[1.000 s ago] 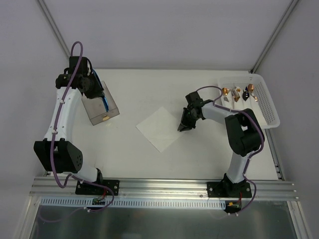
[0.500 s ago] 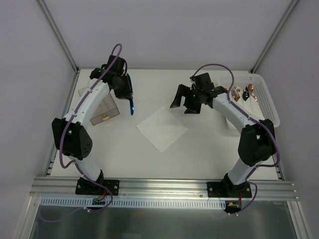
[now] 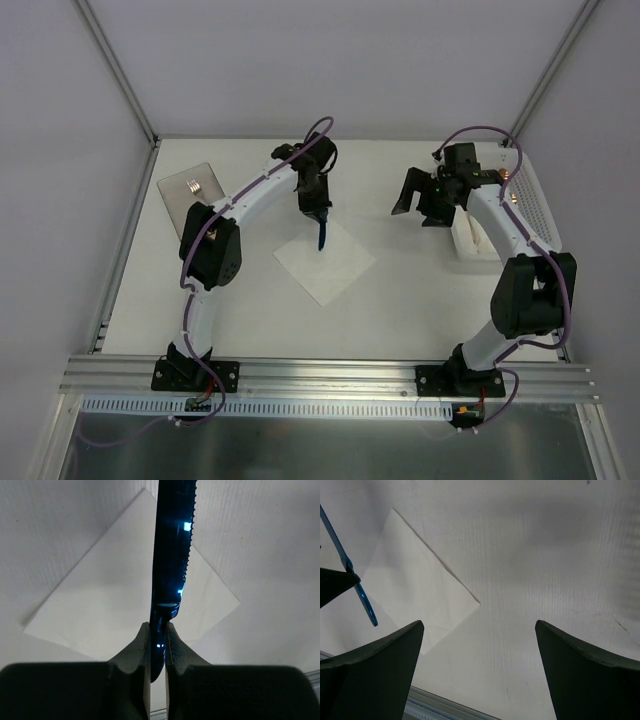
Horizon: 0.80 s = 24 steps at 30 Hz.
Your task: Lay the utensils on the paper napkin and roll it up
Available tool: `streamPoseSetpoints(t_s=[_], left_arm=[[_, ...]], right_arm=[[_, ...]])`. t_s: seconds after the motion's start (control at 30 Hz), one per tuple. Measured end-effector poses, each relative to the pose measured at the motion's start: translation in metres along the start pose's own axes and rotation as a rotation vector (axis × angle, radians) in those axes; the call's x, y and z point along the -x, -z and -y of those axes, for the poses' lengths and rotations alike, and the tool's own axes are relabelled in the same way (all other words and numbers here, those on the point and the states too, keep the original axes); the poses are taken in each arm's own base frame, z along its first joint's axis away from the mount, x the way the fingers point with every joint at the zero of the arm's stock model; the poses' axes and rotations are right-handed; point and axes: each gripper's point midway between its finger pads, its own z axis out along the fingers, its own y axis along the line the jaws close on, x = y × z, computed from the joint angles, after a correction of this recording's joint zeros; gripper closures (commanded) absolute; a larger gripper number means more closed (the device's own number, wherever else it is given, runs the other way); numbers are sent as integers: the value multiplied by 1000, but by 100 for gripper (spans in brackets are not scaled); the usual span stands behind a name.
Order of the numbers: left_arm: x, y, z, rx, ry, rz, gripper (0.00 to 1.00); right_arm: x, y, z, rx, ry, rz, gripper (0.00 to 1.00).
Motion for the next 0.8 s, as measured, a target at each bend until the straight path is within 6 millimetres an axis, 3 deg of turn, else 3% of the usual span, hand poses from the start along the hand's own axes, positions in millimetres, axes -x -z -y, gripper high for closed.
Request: streamPoseSetpoints(t_s=[0.3,0.8], left_arm=[[-38,-13,17,49,41,-59,100],[-47,-42,-8,192,99,-54,100]], right_arm=[[-1,4,4,-9,22,2,1],[0,4,5,-18,26,5,1]])
